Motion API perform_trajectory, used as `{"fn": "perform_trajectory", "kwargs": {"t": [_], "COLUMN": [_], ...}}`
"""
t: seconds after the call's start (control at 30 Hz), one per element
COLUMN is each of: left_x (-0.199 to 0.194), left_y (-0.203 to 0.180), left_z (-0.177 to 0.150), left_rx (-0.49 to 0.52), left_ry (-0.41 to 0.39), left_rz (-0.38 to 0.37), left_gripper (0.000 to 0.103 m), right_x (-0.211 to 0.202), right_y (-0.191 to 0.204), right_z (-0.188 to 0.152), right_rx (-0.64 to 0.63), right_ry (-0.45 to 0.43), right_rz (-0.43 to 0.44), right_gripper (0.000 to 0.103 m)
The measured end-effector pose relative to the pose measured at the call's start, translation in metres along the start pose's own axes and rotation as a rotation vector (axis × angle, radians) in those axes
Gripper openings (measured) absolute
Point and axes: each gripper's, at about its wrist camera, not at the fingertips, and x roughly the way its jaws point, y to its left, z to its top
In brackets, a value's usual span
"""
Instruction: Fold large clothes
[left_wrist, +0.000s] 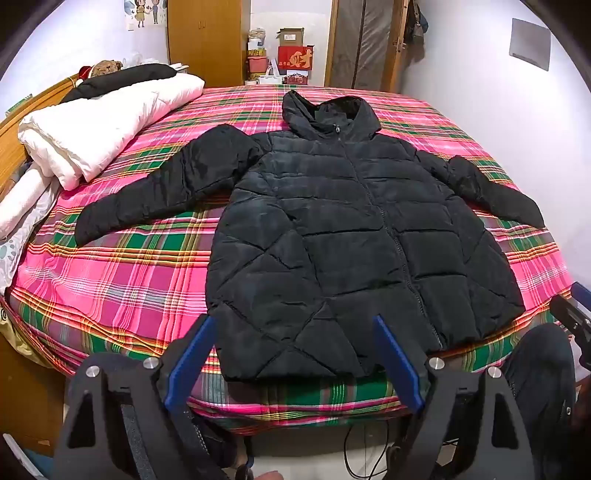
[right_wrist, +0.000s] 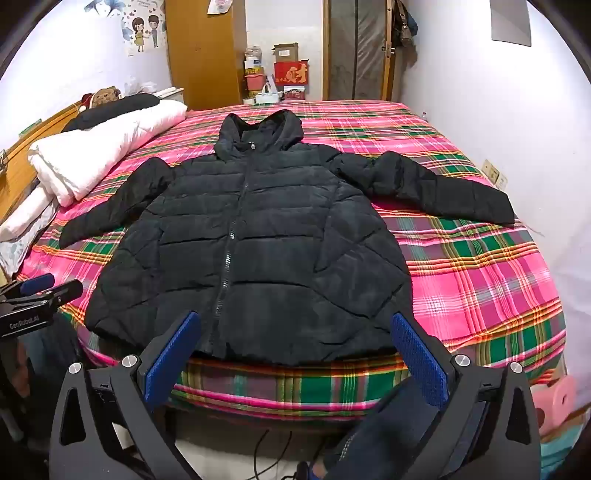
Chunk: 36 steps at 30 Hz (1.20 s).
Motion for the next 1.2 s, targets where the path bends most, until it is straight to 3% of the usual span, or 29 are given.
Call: {"fn": "perform_trajectory", "kwargs": {"t": [1.2], "left_x": [0.0], "left_y": [-0.0037], "left_z": [-0.0021], "left_rx": [0.003], "left_ry": [0.011], "left_rz": [-0.004], "left_gripper": [0.087], "right_x": [0.002], "right_y": [0.0018], "right_z": [-0.0015], "right_rx": [-0.002], "right_ry": [0.013], "right_rz": [-0.003], "right_gripper": [0.102]}}
